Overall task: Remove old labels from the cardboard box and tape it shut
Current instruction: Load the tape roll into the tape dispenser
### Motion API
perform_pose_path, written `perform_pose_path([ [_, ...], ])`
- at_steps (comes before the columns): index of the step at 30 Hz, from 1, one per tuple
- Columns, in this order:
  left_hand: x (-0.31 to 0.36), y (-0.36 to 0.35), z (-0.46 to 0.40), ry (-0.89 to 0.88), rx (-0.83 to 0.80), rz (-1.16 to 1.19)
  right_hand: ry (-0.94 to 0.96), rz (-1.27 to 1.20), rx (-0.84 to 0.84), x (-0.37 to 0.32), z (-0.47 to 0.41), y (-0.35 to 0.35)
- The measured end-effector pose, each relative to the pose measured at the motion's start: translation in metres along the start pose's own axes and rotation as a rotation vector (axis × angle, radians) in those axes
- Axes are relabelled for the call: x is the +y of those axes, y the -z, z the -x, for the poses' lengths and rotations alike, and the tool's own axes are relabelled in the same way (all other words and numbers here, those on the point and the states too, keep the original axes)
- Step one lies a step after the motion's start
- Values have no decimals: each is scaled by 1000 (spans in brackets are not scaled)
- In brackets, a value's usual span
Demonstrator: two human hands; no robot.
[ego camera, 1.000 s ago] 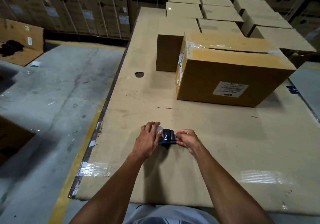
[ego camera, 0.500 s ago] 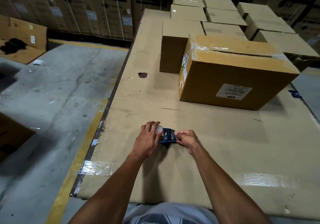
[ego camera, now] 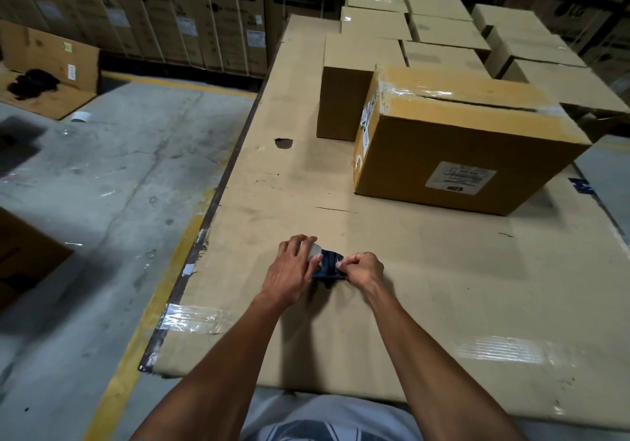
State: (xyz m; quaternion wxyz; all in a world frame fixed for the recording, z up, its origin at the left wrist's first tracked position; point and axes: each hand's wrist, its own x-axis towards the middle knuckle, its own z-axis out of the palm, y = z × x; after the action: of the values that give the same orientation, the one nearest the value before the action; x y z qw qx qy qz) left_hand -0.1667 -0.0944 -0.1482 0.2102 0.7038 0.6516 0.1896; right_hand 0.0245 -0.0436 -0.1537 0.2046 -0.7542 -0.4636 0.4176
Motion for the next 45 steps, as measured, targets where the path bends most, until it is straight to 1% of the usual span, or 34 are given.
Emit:
perform_pose_path([
  [6,2,1,0,-14,13,-37,-33,-124,-73,10,-6,-4],
  [9,5,-1,2,-75,23,-142,-55,-145,-122,14,-5,-2],
  [13,17,-5,4,-76,-27,-221,-77,-143,-182,23,-15,-3],
  [15,22,-7,2,-59,-40,-271,-68,-112,-171,15,-12,0],
  [18,24,-9,0,-36,-64,-315,-38,7,-102,0,2,3],
  [20,24,-8,-2,-41,-66,-315,-58,4,-81,-5,3,2],
  [22,24,-6,-1,-51,-57,-304,-127,-107,-86,-5,1,1],
  [24,22,-6,0,-60,-50,-291,-163,-206,-133,-4,1,4],
  [26,19,-7,0,-71,-34,-280,-157,-242,-173,-1,0,5],
  [27,18,-7,0,-76,-26,-275,-140,-233,-188,0,-1,5],
  [29,16,-9,-1,-86,-21,-272,-79,-113,-194,-4,2,4],
  [31,15,-9,-1,-96,-27,-264,-39,8,-162,-10,5,0],
  [35,9,-8,0,-115,-32,-248,14,122,-99,-17,6,-3],
  [37,5,-7,0,-113,-26,-237,-12,100,-90,-15,5,-3],
  [42,3,-6,-1,-120,-20,-225,-123,-70,-114,-11,2,1],
  [45,4,-5,0,-119,-23,-228,-113,-94,-133,-14,6,2],
])
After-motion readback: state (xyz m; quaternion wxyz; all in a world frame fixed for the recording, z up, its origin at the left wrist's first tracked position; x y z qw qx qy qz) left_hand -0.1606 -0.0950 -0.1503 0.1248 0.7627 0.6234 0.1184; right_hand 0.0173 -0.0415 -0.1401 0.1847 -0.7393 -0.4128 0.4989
